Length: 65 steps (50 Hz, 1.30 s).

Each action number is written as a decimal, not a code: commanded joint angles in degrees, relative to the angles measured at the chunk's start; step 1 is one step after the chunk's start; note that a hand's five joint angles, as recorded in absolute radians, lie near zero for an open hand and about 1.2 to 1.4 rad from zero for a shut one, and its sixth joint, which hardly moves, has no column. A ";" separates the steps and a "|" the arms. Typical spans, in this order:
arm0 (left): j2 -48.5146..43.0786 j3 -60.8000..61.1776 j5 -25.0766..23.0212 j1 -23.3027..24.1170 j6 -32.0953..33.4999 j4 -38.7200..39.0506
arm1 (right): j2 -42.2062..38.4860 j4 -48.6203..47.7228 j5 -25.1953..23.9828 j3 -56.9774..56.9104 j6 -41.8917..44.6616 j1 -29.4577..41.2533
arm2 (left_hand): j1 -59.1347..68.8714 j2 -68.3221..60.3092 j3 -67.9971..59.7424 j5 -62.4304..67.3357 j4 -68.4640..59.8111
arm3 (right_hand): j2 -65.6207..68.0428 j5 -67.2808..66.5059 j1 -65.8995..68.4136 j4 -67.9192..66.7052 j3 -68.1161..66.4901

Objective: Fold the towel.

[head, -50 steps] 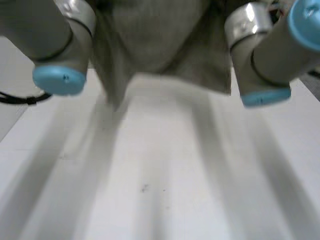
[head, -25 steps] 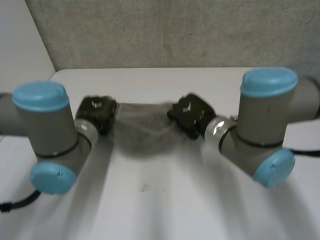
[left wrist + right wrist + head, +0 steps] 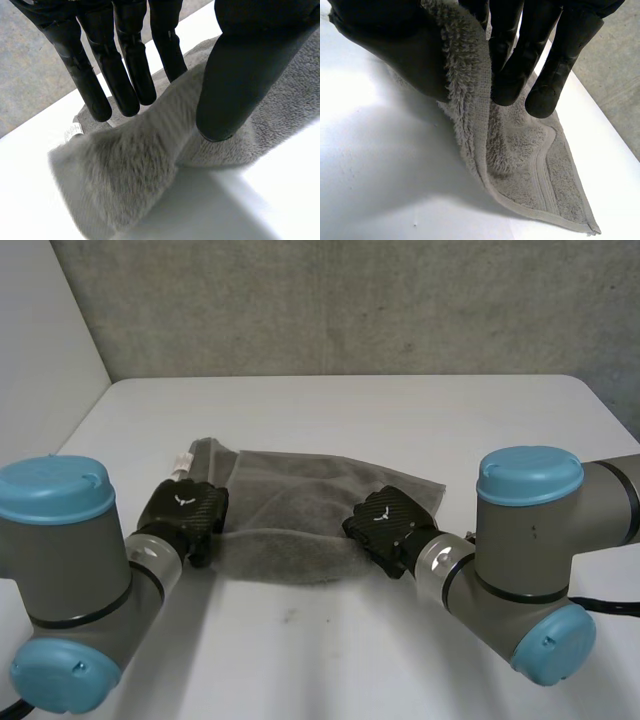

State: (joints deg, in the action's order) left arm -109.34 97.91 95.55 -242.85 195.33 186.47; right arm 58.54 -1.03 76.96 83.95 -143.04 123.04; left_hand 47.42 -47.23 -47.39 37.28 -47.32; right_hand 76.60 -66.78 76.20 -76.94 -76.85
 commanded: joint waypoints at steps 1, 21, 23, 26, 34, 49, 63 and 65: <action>0.27 1.84 0.07 0.27 -0.03 0.12 | 0.26 -0.20 -0.15 0.69 -0.13 -0.17 | 5.18 -5.37 -5.21 5.32 -5.28 | 3.40 -3.22 3.80 -3.06 -3.15; -0.43 3.78 0.07 0.45 0.05 1.18 | 0.26 -1.35 0.38 1.75 -0.13 -0.52 | 32.43 -32.62 -32.46 32.57 -32.53 | 3.40 -3.22 3.80 -3.06 -3.15; -0.70 3.78 0.07 0.54 0.05 1.18 | 0.26 -1.35 0.47 1.75 -0.13 -0.52 | 27.22 -27.41 -27.25 27.36 -27.32 | 3.40 -3.22 3.80 -3.06 -3.15; -1.58 3.87 0.07 0.54 0.05 1.27 | 0.35 -1.35 0.55 1.75 -0.22 -0.52 | 18.98 -19.16 -19.00 19.12 -19.08 | 3.40 -3.22 3.80 -3.06 -3.15; -3.25 5.19 0.07 0.62 0.05 1.88 | 0.79 -1.35 0.55 1.75 -2.33 -0.52 | 15.78 -15.97 -15.81 15.92 -15.88 | 3.40 -3.22 3.80 -3.06 -3.15; 7.72 4.66 -0.10 -0.26 0.14 3.20 | 1.14 -1.26 0.82 0.70 -11.00 -0.61 | 32.58 -32.77 -32.61 32.72 -32.68 | 3.40 -3.22 3.80 -3.06 -3.15; 12.49 3.34 -3.70 -5.00 0.05 1.71 | 5.97 0.14 0.99 0.34 -29.81 -4.46 | 32.58 -32.77 -32.61 32.72 -32.68 | -52.37 52.55 -51.97 52.71 52.61; 12.49 2.64 -4.49 -4.92 0.05 1.27 | 6.50 0.84 0.91 0.69 -32.27 -5.78 | 32.58 -32.77 -32.61 32.72 -32.68 | -54.55 54.73 -54.15 54.89 54.80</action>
State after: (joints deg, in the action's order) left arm -96.59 102.02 94.38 -246.88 195.46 189.18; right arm 62.10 -1.35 78.00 83.70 -166.20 121.51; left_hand 67.99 -69.73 -69.68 58.83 -69.76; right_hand 29.06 -17.13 28.32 -29.04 -29.00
